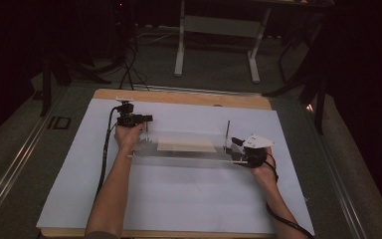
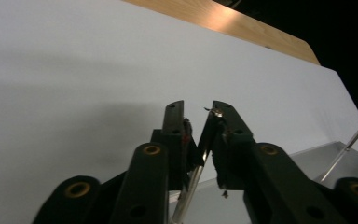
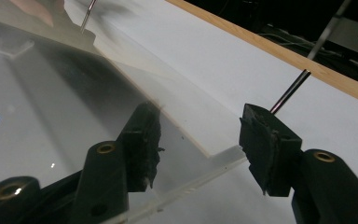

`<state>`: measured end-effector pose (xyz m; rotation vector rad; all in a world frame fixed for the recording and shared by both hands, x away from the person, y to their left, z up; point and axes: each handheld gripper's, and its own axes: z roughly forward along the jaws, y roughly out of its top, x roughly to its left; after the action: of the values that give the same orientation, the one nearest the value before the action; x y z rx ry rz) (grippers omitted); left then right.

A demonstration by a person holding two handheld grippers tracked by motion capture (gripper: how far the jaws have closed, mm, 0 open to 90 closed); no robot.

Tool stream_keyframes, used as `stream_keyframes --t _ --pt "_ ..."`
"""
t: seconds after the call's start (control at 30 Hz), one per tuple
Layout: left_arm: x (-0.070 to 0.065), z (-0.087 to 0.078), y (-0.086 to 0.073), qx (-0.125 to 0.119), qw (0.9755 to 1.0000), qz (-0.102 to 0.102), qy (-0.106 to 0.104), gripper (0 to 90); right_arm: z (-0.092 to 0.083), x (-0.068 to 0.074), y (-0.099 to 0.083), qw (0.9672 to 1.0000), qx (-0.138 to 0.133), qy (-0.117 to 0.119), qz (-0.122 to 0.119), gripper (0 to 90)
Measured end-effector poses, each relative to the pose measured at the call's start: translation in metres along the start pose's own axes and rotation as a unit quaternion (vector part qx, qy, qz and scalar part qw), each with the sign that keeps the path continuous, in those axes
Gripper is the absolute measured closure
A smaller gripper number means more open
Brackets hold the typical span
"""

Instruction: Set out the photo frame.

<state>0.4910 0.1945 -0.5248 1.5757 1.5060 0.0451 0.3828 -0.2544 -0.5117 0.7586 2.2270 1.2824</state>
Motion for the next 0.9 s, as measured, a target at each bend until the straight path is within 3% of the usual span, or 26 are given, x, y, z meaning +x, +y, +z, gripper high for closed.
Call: stream_keyframes --t 0.27,0.37,0.47,0.6,0.7,0.8,0.9 --pt "0.003 -0.012 -0.004 -0.036 0.9989 0.026 -0.012 65.9 0.000 -0.001 0.001 1.0000 0.001 0.000 0.005 46.4" --pt "0.004 -0.019 -0.006 -0.040 0.9978 0.049 -0.019 64.7 0.000 -0.001 0.001 1.0000 0.001 0.000 0.005 46.4" --pt "0.003 -0.025 -0.010 -0.037 0.9959 0.082 -0.009 63.3 0.000 -0.001 0.002 1.0000 0.001 0.001 0.007 46.4" --pt "0.004 -0.036 -0.015 -0.045 0.9936 0.103 -0.011 63.1 0.000 -0.001 0.002 1.0000 0.002 0.001 0.009 46.4" --pt "0.002 -0.045 -0.018 -0.048 0.9905 0.128 -0.008 61.8 0.000 -0.002 0.003 1.0000 0.002 0.002 0.009 46.4" --pt "-0.003 -0.053 -0.023 -0.048 0.9860 0.160 -0.002 61.0 0.000 -0.003 0.004 0.9999 0.003 0.003 0.011 46.4" --pt "-0.005 -0.062 -0.027 -0.058 0.9835 0.172 -0.006 60.6 0.000 -0.003 0.004 0.9999 0.004 0.003 0.013 46.3"
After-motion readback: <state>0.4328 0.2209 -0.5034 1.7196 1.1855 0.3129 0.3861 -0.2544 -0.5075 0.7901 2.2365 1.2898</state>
